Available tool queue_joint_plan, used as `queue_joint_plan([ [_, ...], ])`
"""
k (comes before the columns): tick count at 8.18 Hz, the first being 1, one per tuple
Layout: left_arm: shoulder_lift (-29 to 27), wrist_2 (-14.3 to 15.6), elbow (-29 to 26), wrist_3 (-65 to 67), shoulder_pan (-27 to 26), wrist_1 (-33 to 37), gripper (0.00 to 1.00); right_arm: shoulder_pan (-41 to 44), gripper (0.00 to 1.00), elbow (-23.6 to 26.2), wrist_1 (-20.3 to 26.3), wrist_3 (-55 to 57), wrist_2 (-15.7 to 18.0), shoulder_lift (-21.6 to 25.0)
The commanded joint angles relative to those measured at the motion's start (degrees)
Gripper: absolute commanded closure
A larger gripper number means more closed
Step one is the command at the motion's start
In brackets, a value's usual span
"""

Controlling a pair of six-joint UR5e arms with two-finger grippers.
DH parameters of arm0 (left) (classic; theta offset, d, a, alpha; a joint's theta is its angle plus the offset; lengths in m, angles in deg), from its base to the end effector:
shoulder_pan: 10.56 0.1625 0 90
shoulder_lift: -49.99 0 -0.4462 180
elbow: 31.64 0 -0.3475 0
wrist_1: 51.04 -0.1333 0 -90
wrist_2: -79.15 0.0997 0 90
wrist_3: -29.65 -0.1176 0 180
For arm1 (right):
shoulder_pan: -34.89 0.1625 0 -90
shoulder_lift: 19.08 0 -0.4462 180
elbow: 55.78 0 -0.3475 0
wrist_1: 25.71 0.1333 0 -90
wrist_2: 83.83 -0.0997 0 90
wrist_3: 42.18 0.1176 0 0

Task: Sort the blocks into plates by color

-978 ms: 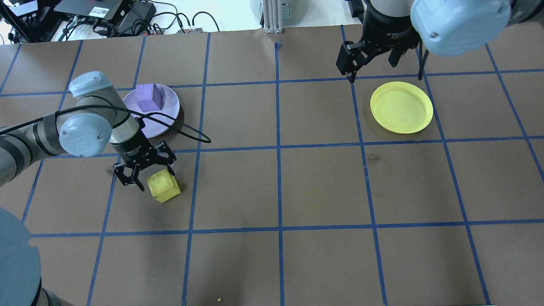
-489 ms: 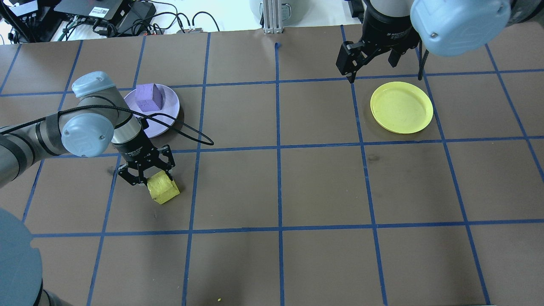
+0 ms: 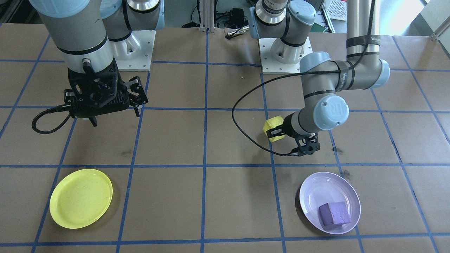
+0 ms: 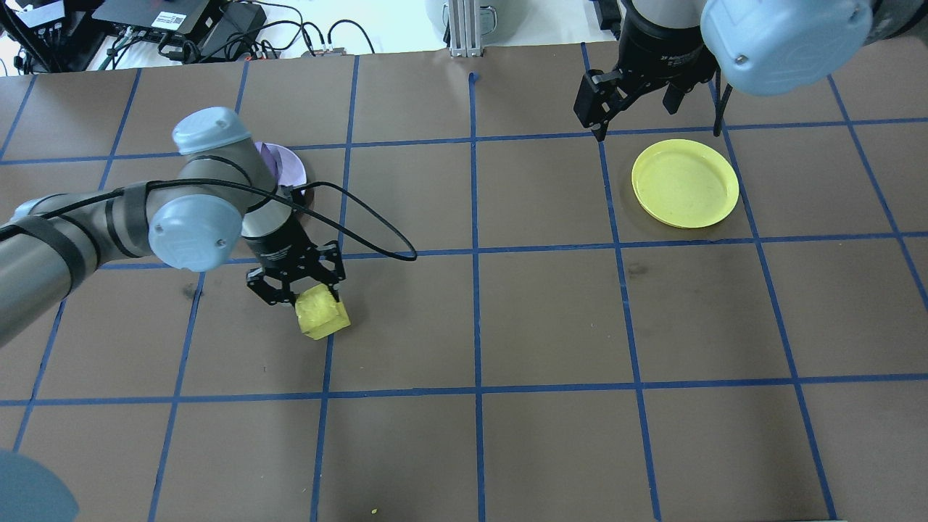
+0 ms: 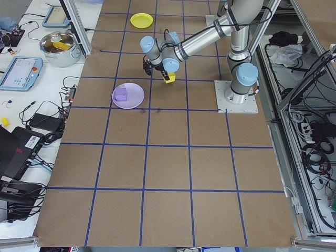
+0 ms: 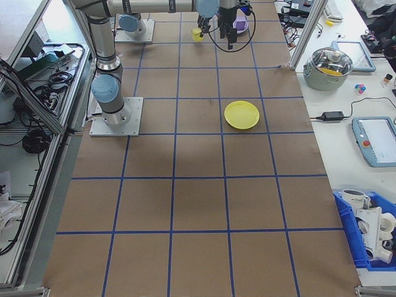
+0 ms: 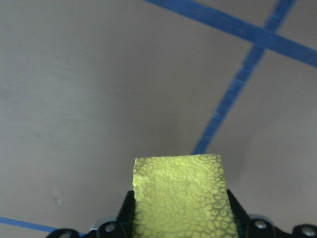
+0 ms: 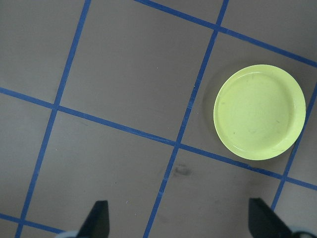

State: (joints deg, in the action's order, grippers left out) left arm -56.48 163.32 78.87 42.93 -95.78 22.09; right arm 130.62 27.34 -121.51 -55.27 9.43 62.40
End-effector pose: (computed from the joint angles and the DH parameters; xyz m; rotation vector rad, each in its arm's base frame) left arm -0.1066 -0.4680 0.2372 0.5007 -2.9769 -0.5452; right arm 0.1780 -0.5062 0.4840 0.5002 -3.0375 0.1059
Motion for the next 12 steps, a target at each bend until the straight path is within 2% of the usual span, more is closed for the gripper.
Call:
queue_joint_plan([
  [1,1.1,-6.8,-3.9,0.3,-12.9,-2.4,1.00,0.0,0.00,0.0,0.0,0.0,0.1,0.0],
  [2,0.6,-8.3,-7.0,0.3,-16.3,-2.4,1.00,0.0,0.00,-0.1,0.0,0.0,0.1,0.0],
  [3,0.0,-8.4,-9.9,0.5,-20.0,-2.5,1.00,0.0,0.00,-0.1,0.0,-0.1,0.1,0.0],
  [4,-1.2,-8.2,-11.6,1.1,-23.4,-2.7,1.00,0.0,0.00,-0.1,0.0,-0.1,0.1,0.0],
  [6,-5.2,-7.9,-12.7,3.5,-28.8,-8.1,1.00,0.0,0.00,-0.1,0.0,-0.1,0.2,0.0],
  [8,-10.1,-8.4,-16.6,9.5,-31.3,-12.6,1.00,0.0,0.00,0.0,0.0,-0.2,0.2,0.0],
  [10,-14.6,-8.3,-23.2,15.3,-33.3,-11.9,1.00,0.0,0.00,0.0,0.0,-0.2,0.2,0.0],
  [12,-15.7,-8.0,-23.5,16.3,-34.8,-12.5,1.00,0.0,0.00,0.0,0.0,-0.2,0.4,0.2],
])
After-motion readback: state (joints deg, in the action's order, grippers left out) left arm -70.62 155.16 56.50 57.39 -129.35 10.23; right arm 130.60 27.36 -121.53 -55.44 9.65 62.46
